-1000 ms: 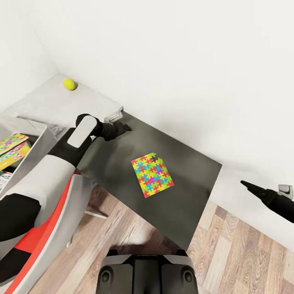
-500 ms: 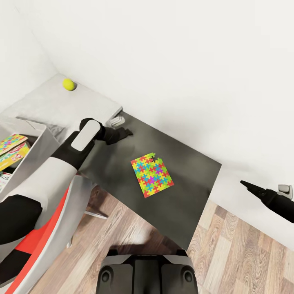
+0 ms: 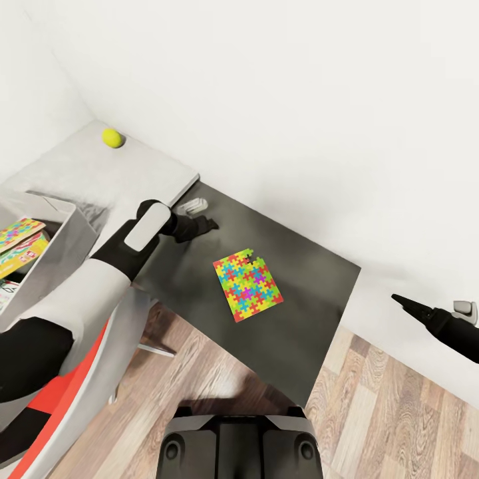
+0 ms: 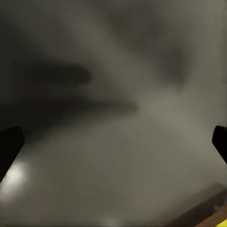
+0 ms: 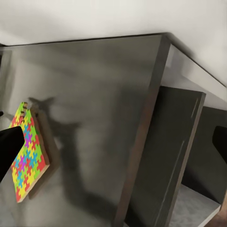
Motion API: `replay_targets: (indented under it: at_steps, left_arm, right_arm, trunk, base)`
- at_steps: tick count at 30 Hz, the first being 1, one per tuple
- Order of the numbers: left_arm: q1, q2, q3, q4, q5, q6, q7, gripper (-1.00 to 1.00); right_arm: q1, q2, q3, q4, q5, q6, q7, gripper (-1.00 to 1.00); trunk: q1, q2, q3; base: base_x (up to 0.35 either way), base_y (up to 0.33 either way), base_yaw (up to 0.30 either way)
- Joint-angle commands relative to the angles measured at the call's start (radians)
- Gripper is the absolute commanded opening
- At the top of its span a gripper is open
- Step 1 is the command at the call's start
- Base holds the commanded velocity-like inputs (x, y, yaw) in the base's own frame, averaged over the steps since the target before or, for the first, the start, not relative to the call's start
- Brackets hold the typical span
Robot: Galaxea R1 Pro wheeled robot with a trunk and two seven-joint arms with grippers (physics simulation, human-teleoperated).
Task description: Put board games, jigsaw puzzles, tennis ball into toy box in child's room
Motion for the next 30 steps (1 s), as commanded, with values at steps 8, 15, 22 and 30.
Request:
replay_targets:
  at_steps: [8,15,22,30]
  left_arm:
    - [0.011,-0.019,-0.011,0.048,0.028,-0.012,0.000,1.00]
    - [0.015,-0.049,-0.018,0.054,-0.015,-0.017,-0.009,1.00]
    - [0.016,-0.063,-0.019,0.055,-0.037,-0.018,-0.014,1.00]
    - [0.018,-0.067,-0.020,0.056,-0.044,-0.018,-0.016,1.00]
  right_arm:
    - [-0.001,0.000,-0.002,0.000,0.001,0.006,0.004,1.00]
    - [-0.001,0.000,-0.002,0.000,0.001,0.006,0.010,1.00]
    - [-0.001,0.000,-0.002,0.001,0.001,0.006,0.014,1.00]
    - [-0.001,0.000,-0.002,0.001,0.001,0.006,0.015,1.00]
  trunk:
    - [0.001,-0.001,-0.001]
    - [0.001,-0.001,-0.001]
    - [0.001,-0.001,-0.001]
    - [0.001,-0.001,-0.001]
  base:
    - [0.000,0.000,0.000]
    - [-0.012,-0.002,0.000]
    - [-0.133,-0.076,0.000]
    - [-0.189,-0.142,0.000]
